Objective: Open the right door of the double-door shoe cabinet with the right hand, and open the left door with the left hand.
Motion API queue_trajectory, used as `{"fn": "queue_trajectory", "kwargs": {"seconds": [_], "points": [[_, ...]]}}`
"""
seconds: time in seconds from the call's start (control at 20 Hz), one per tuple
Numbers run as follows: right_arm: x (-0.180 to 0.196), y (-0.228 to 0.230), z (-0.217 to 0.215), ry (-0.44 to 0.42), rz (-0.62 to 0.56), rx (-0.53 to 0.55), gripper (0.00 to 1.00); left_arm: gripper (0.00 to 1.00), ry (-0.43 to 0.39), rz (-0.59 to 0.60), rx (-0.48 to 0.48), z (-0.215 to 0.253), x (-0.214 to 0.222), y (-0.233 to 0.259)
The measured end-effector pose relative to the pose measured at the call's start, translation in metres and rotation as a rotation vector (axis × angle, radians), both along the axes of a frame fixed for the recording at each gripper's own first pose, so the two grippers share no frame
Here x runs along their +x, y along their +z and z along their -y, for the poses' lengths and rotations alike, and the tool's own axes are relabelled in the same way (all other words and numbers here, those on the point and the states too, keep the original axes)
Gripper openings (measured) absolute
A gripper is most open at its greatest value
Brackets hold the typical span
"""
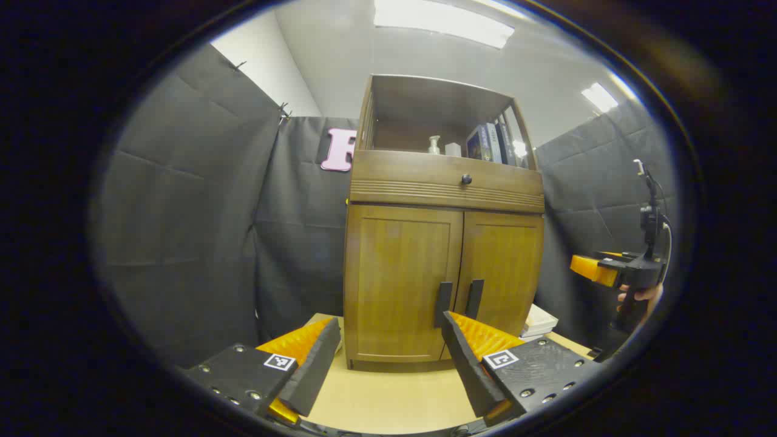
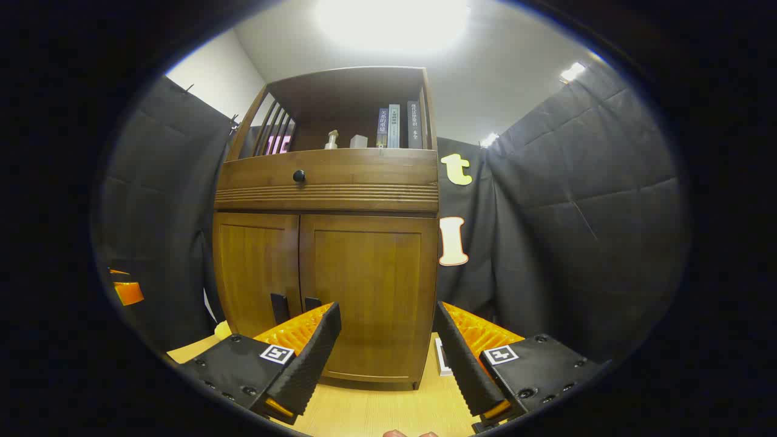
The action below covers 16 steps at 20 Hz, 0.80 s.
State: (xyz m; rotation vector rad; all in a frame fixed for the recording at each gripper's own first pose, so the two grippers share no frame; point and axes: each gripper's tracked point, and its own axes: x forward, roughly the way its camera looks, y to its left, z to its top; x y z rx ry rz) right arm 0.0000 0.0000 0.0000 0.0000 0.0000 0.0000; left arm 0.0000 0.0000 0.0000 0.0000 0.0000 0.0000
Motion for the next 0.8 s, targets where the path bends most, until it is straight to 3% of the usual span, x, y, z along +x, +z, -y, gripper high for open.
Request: {"fn": "queue_trajectory", "kwargs": {"seconds": [0.35, 0.65, 0.8], "points": [[-0.007, -0.001, -0.005, 0.014, -0.015, 0.004, 0.97, 0.97, 0.005, -0.007, -0.011, 0.001, -0.004, -0.008], [-0.003, -0.002, -0.012, 0.039, -0.035, 0.025, 0.98, 0.97, 0.030, -0.027, 0.041, -0.001, -0.015, -0.022], [0.003, -0.001, -0.019, 0.055, -0.044, 0.035, 0.98, 0.96, 0.032, -0.030, 0.007, 0.002, -0.016, -0.027]]}}
